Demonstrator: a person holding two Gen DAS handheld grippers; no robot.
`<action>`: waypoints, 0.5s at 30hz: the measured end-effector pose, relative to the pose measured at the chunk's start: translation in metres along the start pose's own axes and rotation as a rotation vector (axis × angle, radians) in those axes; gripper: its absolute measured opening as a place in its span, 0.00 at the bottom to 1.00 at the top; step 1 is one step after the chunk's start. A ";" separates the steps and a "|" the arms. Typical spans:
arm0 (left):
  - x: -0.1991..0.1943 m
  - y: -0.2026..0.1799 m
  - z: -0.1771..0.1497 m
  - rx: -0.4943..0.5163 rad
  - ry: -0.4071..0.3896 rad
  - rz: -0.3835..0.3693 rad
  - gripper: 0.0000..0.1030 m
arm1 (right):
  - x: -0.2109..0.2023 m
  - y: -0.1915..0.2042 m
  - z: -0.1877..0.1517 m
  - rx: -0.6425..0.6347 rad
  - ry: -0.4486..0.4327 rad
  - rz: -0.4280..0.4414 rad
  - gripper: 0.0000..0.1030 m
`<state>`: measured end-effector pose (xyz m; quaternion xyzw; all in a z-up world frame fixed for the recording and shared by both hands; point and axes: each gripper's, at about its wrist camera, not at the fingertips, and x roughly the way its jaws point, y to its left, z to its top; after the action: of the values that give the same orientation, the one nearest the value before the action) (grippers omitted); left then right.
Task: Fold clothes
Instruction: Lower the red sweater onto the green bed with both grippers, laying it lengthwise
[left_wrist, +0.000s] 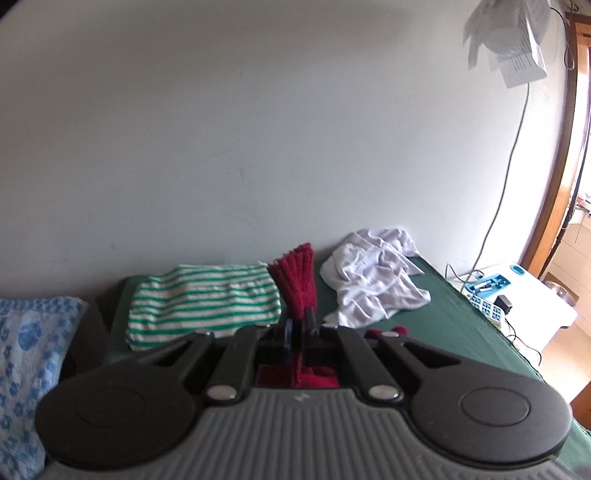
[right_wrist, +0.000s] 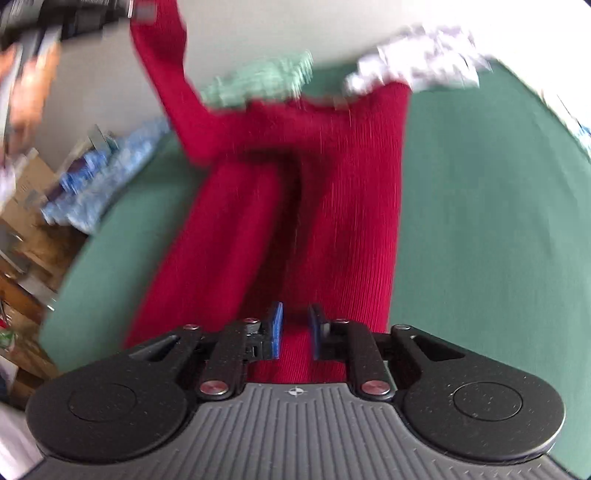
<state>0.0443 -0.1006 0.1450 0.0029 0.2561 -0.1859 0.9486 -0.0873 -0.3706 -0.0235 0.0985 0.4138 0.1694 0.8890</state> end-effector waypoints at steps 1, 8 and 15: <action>-0.002 -0.005 -0.003 -0.003 0.007 0.004 0.00 | 0.005 -0.008 0.018 -0.007 -0.007 0.005 0.20; -0.022 -0.043 -0.025 0.008 0.029 0.076 0.00 | 0.088 -0.064 0.097 -0.015 0.075 0.069 0.23; -0.056 -0.078 -0.046 0.000 0.031 0.105 0.00 | 0.126 -0.079 0.141 -0.021 0.092 0.101 0.19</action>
<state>-0.0497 -0.1487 0.1395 0.0192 0.2705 -0.1359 0.9529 0.1138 -0.4006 -0.0468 0.1019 0.4468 0.2228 0.8604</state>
